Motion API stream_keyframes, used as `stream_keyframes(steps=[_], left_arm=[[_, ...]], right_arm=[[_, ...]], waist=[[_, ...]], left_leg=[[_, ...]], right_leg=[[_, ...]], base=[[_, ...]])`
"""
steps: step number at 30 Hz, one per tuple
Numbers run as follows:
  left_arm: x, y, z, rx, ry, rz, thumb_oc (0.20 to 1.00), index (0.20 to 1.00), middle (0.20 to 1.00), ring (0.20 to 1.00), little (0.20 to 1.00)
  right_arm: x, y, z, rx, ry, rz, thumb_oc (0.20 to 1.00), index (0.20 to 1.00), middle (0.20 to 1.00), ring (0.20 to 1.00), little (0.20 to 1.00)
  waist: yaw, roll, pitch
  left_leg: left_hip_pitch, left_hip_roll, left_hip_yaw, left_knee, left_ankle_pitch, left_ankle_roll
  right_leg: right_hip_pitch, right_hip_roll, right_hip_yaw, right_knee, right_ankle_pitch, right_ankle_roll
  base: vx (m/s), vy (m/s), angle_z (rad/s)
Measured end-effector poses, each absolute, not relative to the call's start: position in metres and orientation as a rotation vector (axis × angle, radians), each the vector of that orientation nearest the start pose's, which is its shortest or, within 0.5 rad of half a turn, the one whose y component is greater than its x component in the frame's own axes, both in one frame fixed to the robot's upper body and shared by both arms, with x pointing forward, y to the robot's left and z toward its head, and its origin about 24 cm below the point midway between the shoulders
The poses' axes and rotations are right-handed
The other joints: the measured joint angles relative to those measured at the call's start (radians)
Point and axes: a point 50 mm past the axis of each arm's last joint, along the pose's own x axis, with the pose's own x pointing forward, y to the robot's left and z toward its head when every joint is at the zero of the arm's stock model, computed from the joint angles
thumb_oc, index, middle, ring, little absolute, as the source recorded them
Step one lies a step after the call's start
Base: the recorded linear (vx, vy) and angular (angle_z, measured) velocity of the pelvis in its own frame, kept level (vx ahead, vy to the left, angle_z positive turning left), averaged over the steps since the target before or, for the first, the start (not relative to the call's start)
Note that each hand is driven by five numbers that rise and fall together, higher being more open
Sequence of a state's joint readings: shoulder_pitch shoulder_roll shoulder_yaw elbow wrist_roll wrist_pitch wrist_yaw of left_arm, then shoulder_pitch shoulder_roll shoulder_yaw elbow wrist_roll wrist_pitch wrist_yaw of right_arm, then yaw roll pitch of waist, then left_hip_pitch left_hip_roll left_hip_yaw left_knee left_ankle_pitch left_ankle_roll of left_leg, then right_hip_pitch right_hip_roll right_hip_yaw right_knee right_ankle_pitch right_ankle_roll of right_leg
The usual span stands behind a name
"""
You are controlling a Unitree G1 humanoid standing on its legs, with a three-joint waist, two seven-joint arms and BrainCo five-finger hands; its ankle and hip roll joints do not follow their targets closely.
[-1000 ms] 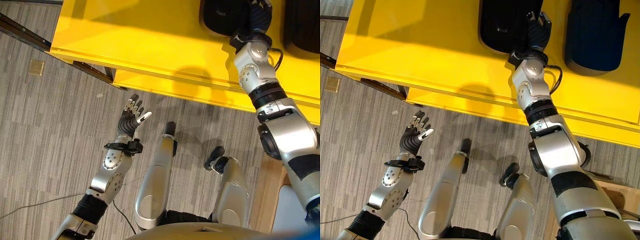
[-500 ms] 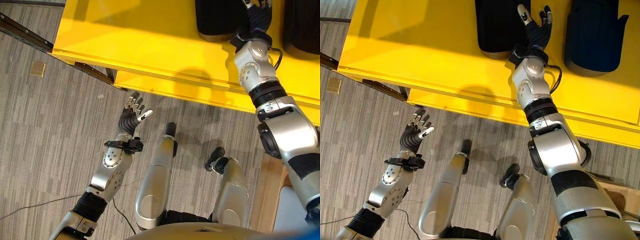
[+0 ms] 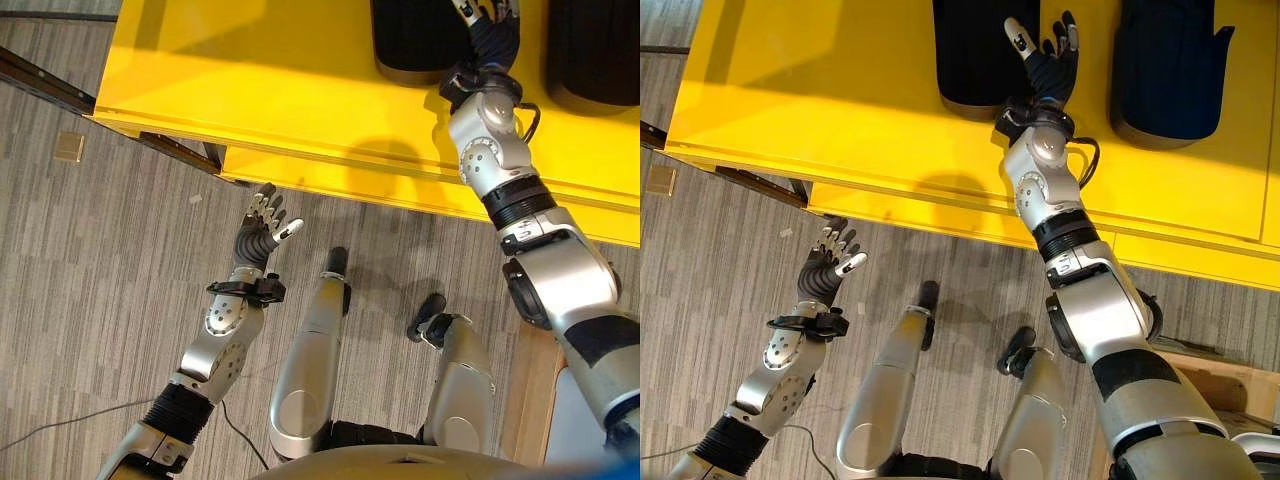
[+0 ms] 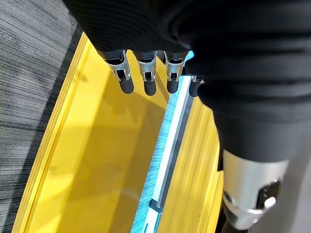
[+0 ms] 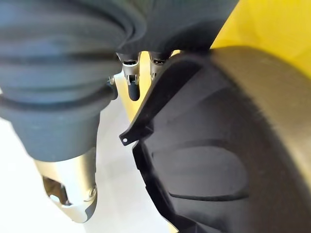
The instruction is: Move parts from the plastic box to the shelf.
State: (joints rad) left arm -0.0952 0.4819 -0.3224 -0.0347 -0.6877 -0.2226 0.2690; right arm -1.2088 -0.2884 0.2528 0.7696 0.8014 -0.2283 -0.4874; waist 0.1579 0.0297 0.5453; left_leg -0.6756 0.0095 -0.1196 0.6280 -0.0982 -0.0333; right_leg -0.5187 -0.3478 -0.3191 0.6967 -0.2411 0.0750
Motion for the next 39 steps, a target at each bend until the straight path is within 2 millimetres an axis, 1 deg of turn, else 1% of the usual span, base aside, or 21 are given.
stream_keyframes(steps=[3, 4, 5, 7, 8, 10, 13, 14, 15, 16, 18, 19, 23, 29, 30, 39], left_arm=[[0.263, 0.174, 0.078, -0.248, -0.127, -0.034, 1.000, 1.000, 1.000, 1.000, 1.000], [0.263, 0.174, 0.078, -0.247, -0.124, -0.032, 1.000, 1.000, 1.000, 1.000, 1.000], [0.263, 0.175, 0.077, -0.247, -0.123, -0.030, 1.000, 1.000, 1.000, 1.000, 1.000], [0.263, 0.175, 0.076, -0.247, -0.117, -0.027, 1.000, 1.000, 1.000, 1.000, 1.000], [0.262, 0.175, 0.076, -0.247, -0.118, -0.028, 1.000, 1.000, 1.000, 1.000, 1.000], [0.262, 0.175, 0.075, -0.247, -0.114, -0.028, 1.000, 1.000, 1.000, 1.000, 1.000], [0.262, 0.176, 0.075, -0.248, -0.114, -0.024, 1.000, 1.000, 1.000, 1.000, 1.000], [0.262, 0.176, 0.075, -0.248, -0.114, -0.023, 1.000, 1.000, 1.000, 1.000, 1.000], [0.262, 0.176, 0.075, -0.248, -0.115, -0.023, 1.000, 1.000, 1.000, 1.000, 1.000], [0.261, 0.176, 0.074, -0.249, -0.112, -0.020, 1.000, 1.000, 1.000, 1.000, 1.000], [0.260, 0.179, 0.072, -0.249, -0.105, -0.010, 1.000, 1.000, 1.000, 1.000, 1.000], [0.259, 0.179, 0.072, -0.249, -0.102, -0.010, 1.000, 1.000, 1.000, 1.000, 1.000], [0.259, 0.178, 0.072, -0.250, -0.102, -0.010, 1.000, 1.000, 1.000, 1.000, 1.000], [0.258, 0.179, 0.071, -0.249, -0.098, -0.006, 1.000, 1.000, 1.000, 1.000, 1.000], [0.258, 0.179, 0.070, -0.249, -0.097, -0.005, 1.000, 1.000, 1.000, 1.000, 1.000], [0.258, 0.183, 0.071, -0.250, -0.101, 0.010, 1.000, 1.000, 1.000, 1.000, 1.000]], right_arm=[[0.404, -0.125, 0.274, 0.454, -0.429, -0.162, 1.000, 1.000, 1.000, 1.000, 1.000], [0.404, -0.127, 0.269, 0.452, -0.422, -0.168, 1.000, 1.000, 1.000, 1.000, 1.000], [0.404, -0.126, 0.268, 0.456, -0.426, -0.165, 1.000, 1.000, 1.000, 1.000, 1.000], [0.401, -0.123, 0.263, 0.462, -0.424, -0.151, 1.000, 1.000, 1.000, 1.000, 1.000], [0.401, -0.122, 0.262, 0.466, -0.423, -0.145, 1.000, 1.000, 1.000, 1.000, 1.000], [0.396, -0.113, 0.258, 0.484, -0.429, -0.110, 1.000, 1.000, 1.000, 1.000, 1.000], [0.395, -0.113, 0.254, 0.483, -0.430, -0.104, 1.000, 1.000, 1.000, 1.000, 1.000], [0.395, -0.113, 0.253, 0.484, -0.429, -0.104, 1.000, 1.000, 1.000, 1.000, 1.000], [0.395, -0.113, 0.254, 0.484, -0.437, -0.101, 1.000, 1.000, 1.000, 1.000, 1.000], [0.395, -0.113, 0.255, 0.487, -0.440, -0.102, 1.000, 1.000, 1.000, 1.000, 1.000], [0.394, -0.111, 0.253, 0.490, -0.433, -0.098, 1.000, 1.000, 1.000, 1.000, 1.000], [0.394, -0.106, 0.252, 0.502, -0.429, -0.086, 1.000, 1.000, 1.000, 1.000, 1.000], [0.393, -0.098, 0.250, 0.515, -0.424, -0.065, 1.000, 1.000, 1.000, 1.000, 1.000], [0.393, -0.094, 0.249, 0.517, -0.415, -0.052, 1.000, 1.000, 1.000, 1.000, 1.000], [0.392, -0.088, 0.248, 0.520, -0.409, -0.037, 1.000, 1.000, 1.000, 1.000, 1.000], [0.391, -0.081, 0.247, 0.499, -0.415, -0.004, 1.000, 1.000, 1.000, 1.000, 1.000]], waist=[[-0.004, 0.000, 0.000], [-0.003, -0.003, 0.000], [-0.005, -0.004, 0.000], [-0.005, -0.006, -0.001], [-0.005, -0.006, -0.001], [-0.007, -0.008, 0.000], [-0.007, -0.012, -0.002], [-0.005, -0.013, -0.002], [-0.006, -0.013, -0.001], [-0.008, -0.013, -0.001], [-0.006, -0.016, -0.002], [-0.007, -0.018, -0.002], [-0.005, -0.019, -0.002], [-0.002, -0.019, -0.002], [-0.002, -0.019, -0.002], [0.000, -0.019, -0.002]], left_leg=[[0.002, 0.002, 0.001, 0.001, -0.003, 0.000], [0.003, 0.005, 0.003, 0.001, 0.000, -0.002], [0.005, 0.007, 0.001, 0.001, -0.009, 0.002], [0.007, 0.009, 0.000, 0.001, -0.015, -0.008], [0.008, 0.010, 0.001, 0.001, -0.010, -0.002], [0.006, 0.013, 0.002, 0.002, -0.001, -0.008], [0.007, 0.018, 0.000, 0.003, -0.012, -0.004], [0.006, 0.018, 0.002, 0.003, -0.003, -0.011], [0.001, 0.018, -0.001, 0.002, -0.003, -0.010], [0.001, 0.018, -0.004, 0.003, -0.018, -0.014], [0.007, 0.019, -0.001, 0.003, -0.014, -0.007], [0.007, 0.019, -0.001, 0.003, -0.011, -0.012], [0.005, 0.019, -0.002, 0.005, -0.011, -0.012], [0.003, 0.018, -0.004, 0.006, -0.011, -0.010], [0.003, 0.017, -0.005, 0.006, -0.012, -0.009], [-0.005, 0.015, -0.013, 0.007, -0.010, -0.013]], right_leg=[[0.001, 0.001, 0.000, 0.000, 0.005, 0.002], [0.002, 0.005, 0.002, -0.002, 0.006, -0.001], [0.003, 0.005, 0.001, -0.002, 0.002, -0.002], [0.004, 0.008, 0.002, -0.001, 0.000, -0.004], [0.004, 0.010, 0.004, -0.001, 0.000, -0.005], [0.001, 0.014, 0.004, 0.000, 0.006, -0.003], [0.003, 0.016, 0.003, 0.002, -0.004, -0.009], [0.002, 0.017, 0.002, 0.002, 0.000, -0.009], [-0.002, 0.016, 0.000, 0.002, -0.001, -0.009], [-0.002, 0.017, -0.001, 0.002, -0.005, -0.009], [0.003, 0.018, 0.001, 0.002, -0.006, -0.010], [0.003, 0.018, 0.001, 0.003, -0.006, -0.010], [0.003, 0.017, -0.001, 0.006, -0.007, -0.011], [0.003, 0.016, -0.002, 0.006, -0.007, -0.011], [0.003, 0.016, -0.003, 0.006, -0.008, -0.011], [0.002, 0.015, -0.012, 0.007, -0.010, -0.011]], base=[[-0.03, -0.001, -0.02], [-0.01, -0.017, -0.05], [0.06, -0.037, -0.05], [0.03, -0.023, -0.03], [-0.08, 0.010, -0.04], [-0.04, 0.002, -0.02], [0.00, -0.019, -0.01], [0.00, 0.000, 0.00], [0.08, -0.049, 0.02], [0.08, -0.047, 0.01], [0.00, 0.000, 0.00], [0.00, 0.000, 0.00], [0.00, 0.000, 0.00], [0.00, 0.000, 0.00], [0.00, 0.000, 0.00], [0.00, -0.002, 0.02]])
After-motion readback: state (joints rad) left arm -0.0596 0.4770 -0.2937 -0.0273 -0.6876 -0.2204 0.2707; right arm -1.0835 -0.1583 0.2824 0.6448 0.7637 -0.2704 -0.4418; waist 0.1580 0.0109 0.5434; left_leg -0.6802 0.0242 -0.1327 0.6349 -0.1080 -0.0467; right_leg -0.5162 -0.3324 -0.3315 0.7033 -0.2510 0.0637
